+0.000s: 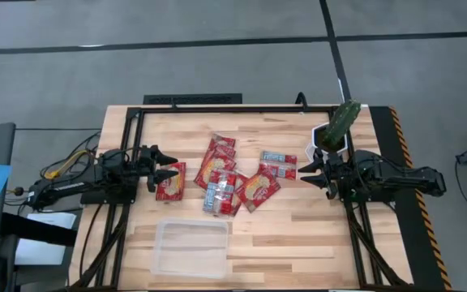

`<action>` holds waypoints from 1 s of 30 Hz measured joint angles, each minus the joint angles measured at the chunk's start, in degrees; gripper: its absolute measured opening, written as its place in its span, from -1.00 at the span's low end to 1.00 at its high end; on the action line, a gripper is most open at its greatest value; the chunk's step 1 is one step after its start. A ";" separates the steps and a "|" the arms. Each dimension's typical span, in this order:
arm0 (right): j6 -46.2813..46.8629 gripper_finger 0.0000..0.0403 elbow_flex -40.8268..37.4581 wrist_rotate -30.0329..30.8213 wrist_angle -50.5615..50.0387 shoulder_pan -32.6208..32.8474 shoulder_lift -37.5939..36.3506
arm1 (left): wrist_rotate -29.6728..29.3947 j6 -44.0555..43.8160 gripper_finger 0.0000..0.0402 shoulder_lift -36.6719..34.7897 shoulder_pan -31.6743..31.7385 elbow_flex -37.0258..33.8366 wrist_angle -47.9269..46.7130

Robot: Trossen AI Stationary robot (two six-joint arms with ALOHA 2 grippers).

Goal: Sort popcorn bags into baskets

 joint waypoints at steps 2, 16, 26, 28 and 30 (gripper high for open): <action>-0.01 -0.16 0.00 0.01 0.00 -0.02 0.00 | 0.00 0.00 0.44 0.02 0.00 0.00 0.00; 0.00 -0.15 0.02 0.01 -0.01 0.00 0.00 | -0.36 -1.08 0.44 0.00 -0.02 0.00 0.02; -2.33 -0.16 -0.04 2.79 -0.08 -0.14 -0.01 | -10.06 -14.11 0.44 0.02 -0.02 0.00 -0.68; -5.49 -0.16 -0.11 5.75 -0.23 -0.46 -0.01 | -11.35 -16.95 0.44 0.02 0.00 0.00 -0.50; -7.77 -0.17 -0.13 7.45 -0.30 -0.76 -0.01 | -12.02 -20.82 0.44 0.02 0.00 0.00 -0.40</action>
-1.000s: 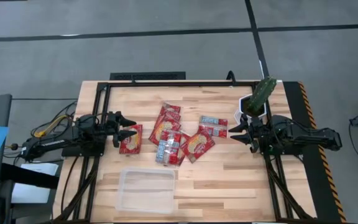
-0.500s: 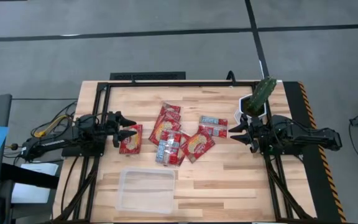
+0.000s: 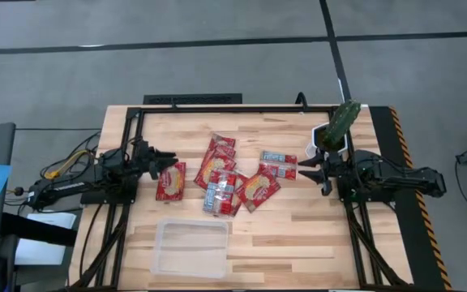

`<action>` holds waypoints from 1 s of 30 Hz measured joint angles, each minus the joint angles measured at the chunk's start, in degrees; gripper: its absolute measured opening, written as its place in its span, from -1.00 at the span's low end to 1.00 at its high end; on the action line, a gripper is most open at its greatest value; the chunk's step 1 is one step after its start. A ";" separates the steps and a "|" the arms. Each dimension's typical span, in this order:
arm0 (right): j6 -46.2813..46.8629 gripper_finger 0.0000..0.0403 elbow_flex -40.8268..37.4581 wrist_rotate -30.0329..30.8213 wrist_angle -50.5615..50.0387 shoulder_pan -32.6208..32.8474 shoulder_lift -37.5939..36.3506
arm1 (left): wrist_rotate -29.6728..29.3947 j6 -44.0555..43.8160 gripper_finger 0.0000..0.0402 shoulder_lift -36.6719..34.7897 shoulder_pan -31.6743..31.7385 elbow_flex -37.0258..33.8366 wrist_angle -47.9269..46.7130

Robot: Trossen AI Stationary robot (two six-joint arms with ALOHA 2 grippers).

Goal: Sort popcorn bags into baskets
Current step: Put the popcorn bag into the transparent bin

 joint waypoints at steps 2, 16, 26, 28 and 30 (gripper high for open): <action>-0.25 -0.17 -0.02 1.80 -0.09 0.00 0.00 | -0.64 -3.01 0.44 0.00 0.00 -0.01 0.12; 40.66 -0.21 -0.02 7.00 0.72 0.00 0.01 | -10.38 -12.49 0.44 0.11 0.02 -0.04 5.28; 47.79 -0.17 0.02 7.22 0.50 0.11 0.02 | -0.66 -17.82 0.44 6.76 -2.70 8.33 3.91; 48.20 -0.17 0.03 7.22 0.48 0.05 0.02 | -0.11 -17.73 0.44 10.63 -2.92 13.52 -3.77; 47.96 -0.18 0.04 7.22 0.44 0.04 0.00 | 0.04 -17.60 0.44 15.75 -2.91 19.61 -14.64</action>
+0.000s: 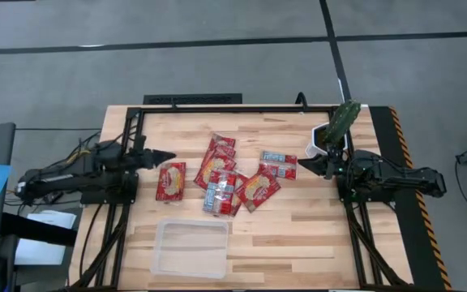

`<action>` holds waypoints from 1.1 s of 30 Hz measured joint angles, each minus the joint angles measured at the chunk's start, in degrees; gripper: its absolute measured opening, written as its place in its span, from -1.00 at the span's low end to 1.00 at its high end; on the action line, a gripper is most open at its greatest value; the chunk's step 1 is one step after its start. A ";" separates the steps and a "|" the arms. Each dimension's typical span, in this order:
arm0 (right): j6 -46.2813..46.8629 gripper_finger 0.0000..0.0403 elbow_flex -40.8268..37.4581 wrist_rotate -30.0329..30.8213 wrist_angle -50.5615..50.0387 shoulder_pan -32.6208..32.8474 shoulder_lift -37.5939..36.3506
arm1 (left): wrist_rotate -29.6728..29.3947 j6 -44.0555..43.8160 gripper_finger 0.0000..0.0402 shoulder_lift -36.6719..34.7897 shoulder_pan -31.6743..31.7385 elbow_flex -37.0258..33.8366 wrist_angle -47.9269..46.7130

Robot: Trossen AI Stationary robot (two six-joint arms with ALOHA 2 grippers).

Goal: Sort popcorn bags into baskets
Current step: Put the popcorn bag into the transparent bin

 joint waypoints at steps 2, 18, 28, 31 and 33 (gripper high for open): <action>-0.01 -0.19 0.01 0.00 -0.05 0.00 0.01 | -1.42 -0.47 0.44 5.71 -0.01 5.98 -11.54; -4.28 -0.21 0.11 1.28 -0.18 0.00 0.01 | -5.74 1.87 0.44 36.26 0.04 14.24 -31.75; -4.21 -0.19 0.12 2.49 -0.16 0.00 0.02 | -5.44 2.61 0.44 29.28 0.05 8.29 -27.22; -4.07 -0.21 0.13 3.22 -0.12 0.00 0.01 | -5.16 0.58 0.44 27.88 0.05 5.57 -26.98; -4.09 -0.22 0.13 3.30 -0.13 0.00 0.02 | -5.00 -0.64 0.44 27.40 0.05 3.84 -26.43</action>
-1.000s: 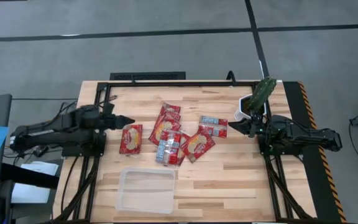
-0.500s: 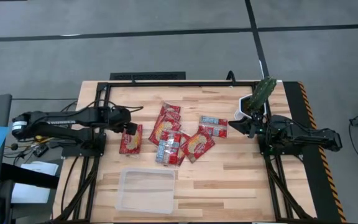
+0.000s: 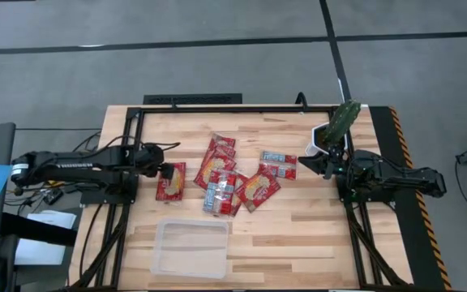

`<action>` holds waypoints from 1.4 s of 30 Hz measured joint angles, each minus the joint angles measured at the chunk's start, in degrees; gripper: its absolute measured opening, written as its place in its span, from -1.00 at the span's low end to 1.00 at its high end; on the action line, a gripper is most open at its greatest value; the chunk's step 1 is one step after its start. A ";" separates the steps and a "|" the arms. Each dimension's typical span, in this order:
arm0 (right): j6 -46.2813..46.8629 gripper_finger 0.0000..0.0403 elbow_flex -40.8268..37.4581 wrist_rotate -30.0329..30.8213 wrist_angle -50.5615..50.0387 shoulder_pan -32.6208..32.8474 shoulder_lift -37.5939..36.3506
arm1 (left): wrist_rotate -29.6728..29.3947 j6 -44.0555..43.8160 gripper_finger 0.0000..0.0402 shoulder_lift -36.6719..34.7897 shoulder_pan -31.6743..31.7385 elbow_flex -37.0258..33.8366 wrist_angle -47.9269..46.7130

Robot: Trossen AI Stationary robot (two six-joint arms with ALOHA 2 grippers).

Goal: Sort popcorn bags into baskets
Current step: Put the popcorn bag into the transparent bin

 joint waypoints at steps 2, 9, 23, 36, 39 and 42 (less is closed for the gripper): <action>0.01 -0.22 0.00 0.16 0.00 0.00 0.00 | 0.05 -0.28 0.44 0.01 0.00 -1.19 0.71; 0.00 -0.23 0.00 0.31 0.00 0.00 0.00 | 0.04 0.15 0.44 -0.01 0.00 -2.48 1.82; -0.07 -0.26 0.00 0.35 -0.07 0.00 -0.02 | -1.40 3.31 0.44 0.59 0.00 -2.48 5.18; -0.15 -0.24 0.00 0.42 -0.23 0.00 0.00 | 1.61 0.11 0.44 7.39 0.01 -5.05 8.01; -0.15 -0.25 0.00 0.42 -0.24 0.00 0.00 | 3.35 -1.57 0.43 7.63 0.02 -7.20 12.35; -0.17 -0.27 0.00 0.47 -0.23 0.00 0.00 | 4.78 -4.05 0.37 7.56 0.04 -8.91 14.52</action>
